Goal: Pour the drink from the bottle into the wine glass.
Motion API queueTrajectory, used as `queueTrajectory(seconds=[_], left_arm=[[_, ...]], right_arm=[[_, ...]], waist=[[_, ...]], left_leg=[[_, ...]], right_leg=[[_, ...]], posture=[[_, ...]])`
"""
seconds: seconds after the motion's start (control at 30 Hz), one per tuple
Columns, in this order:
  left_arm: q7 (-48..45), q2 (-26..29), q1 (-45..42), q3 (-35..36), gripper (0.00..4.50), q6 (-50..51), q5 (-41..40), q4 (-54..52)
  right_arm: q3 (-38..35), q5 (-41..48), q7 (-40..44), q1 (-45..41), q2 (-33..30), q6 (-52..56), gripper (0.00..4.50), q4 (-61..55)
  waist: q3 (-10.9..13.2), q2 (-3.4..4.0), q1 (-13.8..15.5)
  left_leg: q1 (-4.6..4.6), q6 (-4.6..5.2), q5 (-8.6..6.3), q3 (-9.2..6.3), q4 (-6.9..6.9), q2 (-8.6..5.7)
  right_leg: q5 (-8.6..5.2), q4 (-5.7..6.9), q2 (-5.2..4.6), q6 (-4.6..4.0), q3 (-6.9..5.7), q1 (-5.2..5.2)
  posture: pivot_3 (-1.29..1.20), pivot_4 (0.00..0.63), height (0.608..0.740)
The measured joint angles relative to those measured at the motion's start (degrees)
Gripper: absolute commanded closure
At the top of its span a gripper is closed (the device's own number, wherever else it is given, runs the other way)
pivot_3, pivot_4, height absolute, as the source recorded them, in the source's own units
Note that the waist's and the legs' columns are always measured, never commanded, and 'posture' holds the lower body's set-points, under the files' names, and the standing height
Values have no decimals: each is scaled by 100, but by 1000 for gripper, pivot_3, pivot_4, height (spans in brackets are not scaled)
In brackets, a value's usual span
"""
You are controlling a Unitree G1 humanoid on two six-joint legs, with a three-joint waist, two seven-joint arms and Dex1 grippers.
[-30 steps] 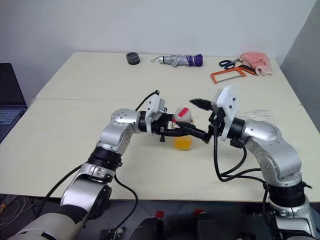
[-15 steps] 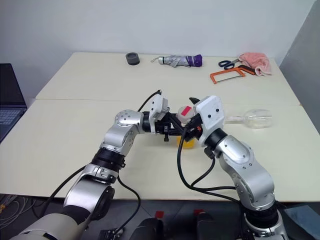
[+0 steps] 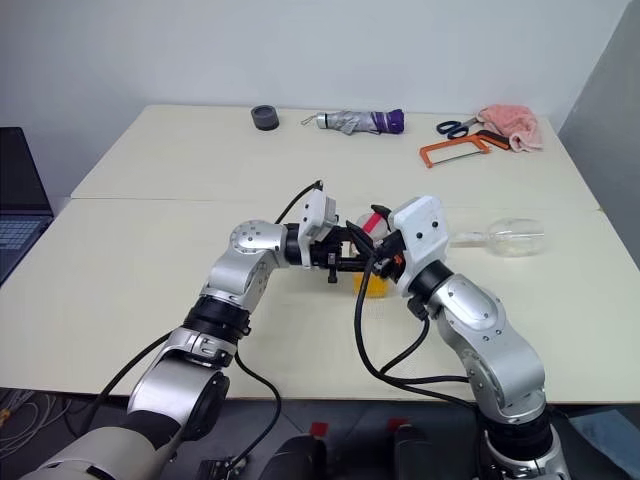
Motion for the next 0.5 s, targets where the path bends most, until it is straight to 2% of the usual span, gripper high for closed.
queueTrajectory(seconds=[0.1, 0.23, 0.27, 0.47, 0.5], left_arm=[[-44, 18, 0, -3, 2759, 1, 2, 0], [-360, 79, -2, -70, 2760, 10, -22, -46], [-398, 76, -2, -84, 2761, 10, -29, -69], [-433, 71, -5, -141, 2764, 64, -34, -98], [-434, 71, 1, -153, 2764, 76, -34, -111]], right_arm=[[-58, 106, 426, -77, -263, -197, 2623, 187], [-242, 799, 2319, -834, -1493, -448, 2622, 1043], [-245, 876, 2584, -976, -1639, -447, 2622, 1180], [-291, 1141, 2978, -1126, -1835, -370, 2622, 1433], [-318, 1151, 2943, -1078, -1809, -372, 2272, 1404]], waist=[[0, 0, 0], [1, 0, 0], [1, 0, -1], [1, 0, 5], [1, -1, 7]], left_leg=[[0, 7, -4, 2, 1, -1], [1, 10, -6, 14, 9, -5], [1, 10, -6, 13, 7, -4], [-2, 10, -6, 7, 8, 3], [-3, 10, -6, 5, 10, 3]], right_leg=[[0, -1, 0, 0, 0, 0], [0, -7, 5, 0, -5, 8], [0, -7, 9, 0, -8, 9], [0, -3, 8, -1, -8, 5], [0, 0, 4, -1, -6, 5]], posture=[[0, 150, 740], [0, 150, 740], [0, 150, 740], [0, 150, 740], [0, 150, 740]])
